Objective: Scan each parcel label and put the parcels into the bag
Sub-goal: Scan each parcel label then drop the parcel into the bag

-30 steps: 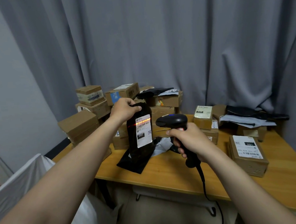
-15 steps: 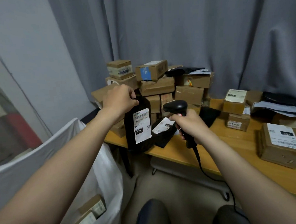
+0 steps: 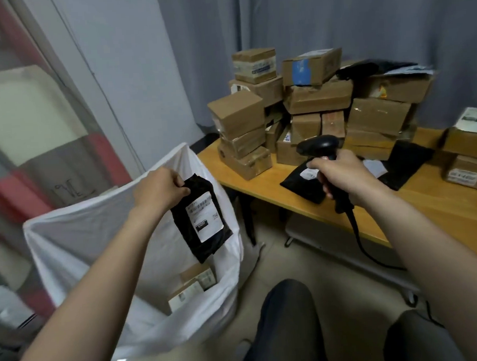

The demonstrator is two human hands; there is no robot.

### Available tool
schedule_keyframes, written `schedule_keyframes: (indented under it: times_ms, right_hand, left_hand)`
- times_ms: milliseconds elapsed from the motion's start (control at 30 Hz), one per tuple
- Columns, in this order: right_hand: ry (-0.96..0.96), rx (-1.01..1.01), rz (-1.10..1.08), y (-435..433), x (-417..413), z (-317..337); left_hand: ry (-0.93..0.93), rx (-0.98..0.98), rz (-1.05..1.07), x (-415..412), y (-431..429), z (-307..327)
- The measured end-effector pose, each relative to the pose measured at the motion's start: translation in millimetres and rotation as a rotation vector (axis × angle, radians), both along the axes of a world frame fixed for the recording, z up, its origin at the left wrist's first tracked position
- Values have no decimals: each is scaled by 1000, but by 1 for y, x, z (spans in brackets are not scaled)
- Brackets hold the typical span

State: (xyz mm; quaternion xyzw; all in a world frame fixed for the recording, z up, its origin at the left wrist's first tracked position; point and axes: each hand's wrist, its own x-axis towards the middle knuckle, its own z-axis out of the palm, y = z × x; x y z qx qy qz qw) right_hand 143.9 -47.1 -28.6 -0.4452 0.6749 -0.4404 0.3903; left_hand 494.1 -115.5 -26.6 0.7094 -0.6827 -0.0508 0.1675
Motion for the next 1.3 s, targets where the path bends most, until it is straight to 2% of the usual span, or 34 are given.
schedule_keyframes:
  times_ms: [167, 300, 467, 733, 867, 967, 1300]
  right_hand:
    - [13, 1, 21, -5, 7, -4]
    - [19, 12, 32, -6, 14, -5]
    - [31, 1, 31, -4, 19, -8]
    - [11, 12, 23, -5, 15, -10]
    - [-1, 10, 18, -6, 11, -11]
    - [6, 9, 5, -6, 5, -13]
    - [57, -27, -163, 20, -51, -9]
  left_hand:
    - [28, 1, 88, 37, 11, -5]
    - [-22, -28, 120, 42, 11, 5]
    - [-71, 97, 108, 47, -2, -16]
    - [-113, 401, 140, 60, -18, -71]
    - [-260, 482, 60, 39, -21, -80]
    - [-274, 473, 5, 12, -27, -80]
    - [-290, 255, -296, -146, -45, -26]
